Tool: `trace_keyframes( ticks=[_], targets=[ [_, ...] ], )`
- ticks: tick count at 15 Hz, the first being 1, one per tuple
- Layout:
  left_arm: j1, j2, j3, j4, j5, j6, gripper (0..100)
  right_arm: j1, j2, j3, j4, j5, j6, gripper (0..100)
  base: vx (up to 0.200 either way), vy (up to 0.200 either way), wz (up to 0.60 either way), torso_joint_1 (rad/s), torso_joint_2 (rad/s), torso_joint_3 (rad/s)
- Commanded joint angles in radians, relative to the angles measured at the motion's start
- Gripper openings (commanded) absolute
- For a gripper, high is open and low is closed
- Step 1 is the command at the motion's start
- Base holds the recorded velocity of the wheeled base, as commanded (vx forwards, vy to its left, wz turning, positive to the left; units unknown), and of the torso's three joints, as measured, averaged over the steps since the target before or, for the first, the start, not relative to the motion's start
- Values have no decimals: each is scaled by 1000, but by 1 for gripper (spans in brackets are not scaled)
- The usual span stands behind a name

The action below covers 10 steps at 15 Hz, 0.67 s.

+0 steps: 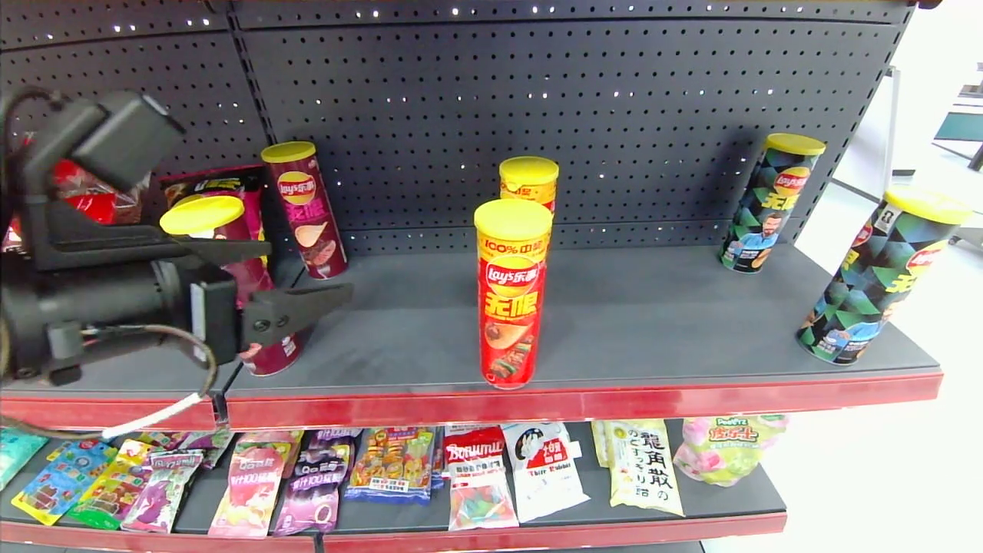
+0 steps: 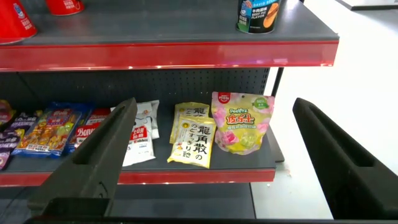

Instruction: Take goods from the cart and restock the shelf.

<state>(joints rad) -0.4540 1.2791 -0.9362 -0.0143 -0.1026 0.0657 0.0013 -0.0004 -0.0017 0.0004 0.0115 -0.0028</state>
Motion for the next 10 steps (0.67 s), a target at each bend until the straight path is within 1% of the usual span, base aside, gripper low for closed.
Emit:
trace_keyframes(
  ticks=[1, 2, 6, 10],
  targets=[
    [-23, 166, -52, -1, 4, 0, 100, 0, 2, 0, 0, 1, 0, 100, 0, 0, 0, 0, 0, 0],
    [-23, 180, -56, -1, 7, 0, 100, 0, 2, 0, 0, -1, 0, 100, 0, 0, 0, 0, 0, 0],
    [-25, 342, -128, -1, 3, 6, 100, 2, 2, 0, 0, -1, 0, 100, 0, 0, 0, 0, 0, 0],
    [-25, 436, -136, -3, -6, 8, 100, 0, 2, 0, 0, 1, 0, 100, 0, 0, 0, 0, 0, 0]
  ],
)
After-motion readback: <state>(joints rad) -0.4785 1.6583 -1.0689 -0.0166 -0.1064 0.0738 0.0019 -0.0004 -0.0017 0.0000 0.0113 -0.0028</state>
